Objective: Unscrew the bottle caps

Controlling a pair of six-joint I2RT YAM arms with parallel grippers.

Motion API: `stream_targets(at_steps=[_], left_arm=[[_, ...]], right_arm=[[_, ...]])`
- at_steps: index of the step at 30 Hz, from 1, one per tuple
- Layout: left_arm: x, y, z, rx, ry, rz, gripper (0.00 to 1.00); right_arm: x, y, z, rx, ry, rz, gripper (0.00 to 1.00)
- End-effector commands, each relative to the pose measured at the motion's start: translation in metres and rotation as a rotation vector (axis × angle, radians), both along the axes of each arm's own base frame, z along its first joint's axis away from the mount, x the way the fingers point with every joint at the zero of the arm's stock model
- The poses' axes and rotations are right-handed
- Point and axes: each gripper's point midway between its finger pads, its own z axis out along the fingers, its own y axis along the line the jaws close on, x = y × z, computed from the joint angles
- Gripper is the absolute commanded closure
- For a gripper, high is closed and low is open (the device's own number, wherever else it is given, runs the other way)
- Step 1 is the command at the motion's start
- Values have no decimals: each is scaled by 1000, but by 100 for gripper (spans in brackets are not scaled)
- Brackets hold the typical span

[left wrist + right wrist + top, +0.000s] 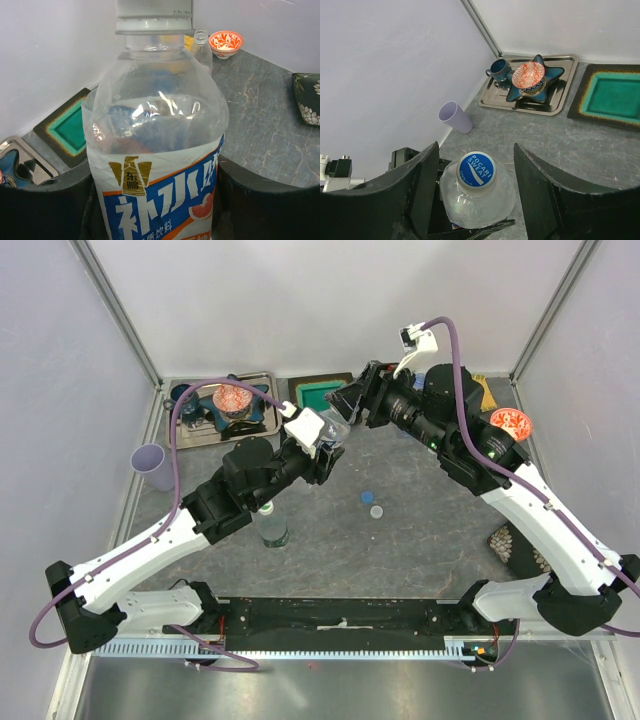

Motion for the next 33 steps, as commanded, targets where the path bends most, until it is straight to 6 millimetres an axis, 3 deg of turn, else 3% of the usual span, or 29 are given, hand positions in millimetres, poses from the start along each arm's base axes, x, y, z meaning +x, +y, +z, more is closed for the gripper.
stream_targets(at_steps=[1,5,19,22,23,26,30,33], left_arm=[[1,4,26,-36,-78,21,55],[2,5,27,-35,-81,22,55],[0,3,29,-43,-79,18,55],[-1,3,31,-48,-81,10,55],[-3,3,32,-52,-83,1,55],[-13,-2,37,-65,-81,-64,55],[-53,-21,44,-56,-52,-318,56],[-86,-24,59,-100,-30,-525,56]], right_arm=[[3,1,0,-1,-3,-15,32],[2,1,0,-3,-5,-15,35],[0,3,-12,-18,14,2,58],[-2,4,-16,-27,16,19,78],[-4,6,-16,-32,12,33,99],[-12,9,-21,-65,-10,90,100],[-28,8,-11,-94,-102,187,100],[-53,11,0,-108,-188,335,100]])
